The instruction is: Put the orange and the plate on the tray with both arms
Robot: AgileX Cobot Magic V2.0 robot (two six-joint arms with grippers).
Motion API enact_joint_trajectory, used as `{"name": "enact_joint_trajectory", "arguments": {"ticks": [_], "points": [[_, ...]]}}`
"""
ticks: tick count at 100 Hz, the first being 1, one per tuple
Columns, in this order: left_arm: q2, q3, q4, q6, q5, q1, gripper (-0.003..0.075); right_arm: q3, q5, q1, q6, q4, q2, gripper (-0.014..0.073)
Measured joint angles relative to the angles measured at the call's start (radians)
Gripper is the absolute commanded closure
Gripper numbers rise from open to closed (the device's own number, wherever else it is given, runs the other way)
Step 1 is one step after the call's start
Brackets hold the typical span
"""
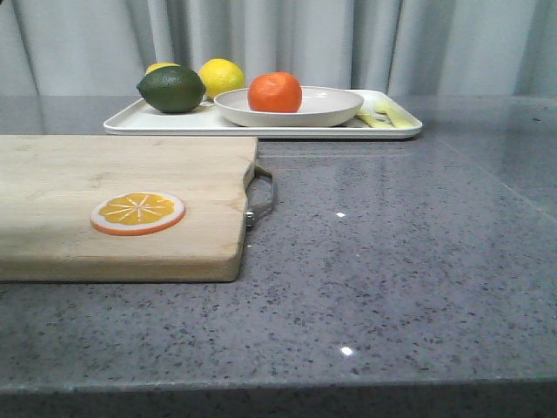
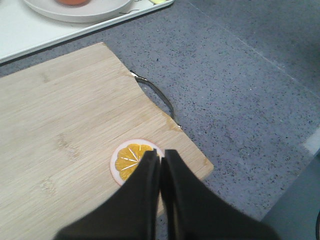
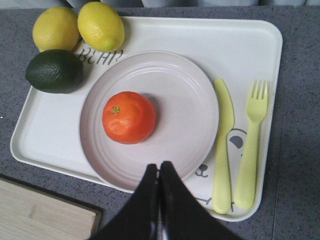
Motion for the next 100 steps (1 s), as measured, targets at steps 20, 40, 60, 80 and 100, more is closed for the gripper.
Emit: {"name": "enact_joint_trajectory", "arguments": {"ticks": [20,40,60,80,100], "points": [[0.0,0.0,0.0,0.0,0.017,0.0,0.0738,0.129,0.0,0.0,-0.013,-0.011,-0.124,0.0665],[0.0,0.0,0.0,0.0,0.02,0.0,0.0739,0.325,0.0,0.0,-0.033,-0.03,-0.256,0.0665],[0.0,0.0,0.0,0.0,0.02,0.0,0.0739,0.494,0.0,0.0,-0.066,-0.036,-0.395,0.0665],[0.0,0.0,-0.01,-0.002,0.001,0.0,0.0739,0.722,-0.099,0.0,-0.095,-0.036,-0.558,0.0665],[0.0,0.0,-0.012,-0.002,-0.013,0.0,0.0739,1.001,-0.282,0.0,-0.109,-0.036,-0.757,0.0665]]}}
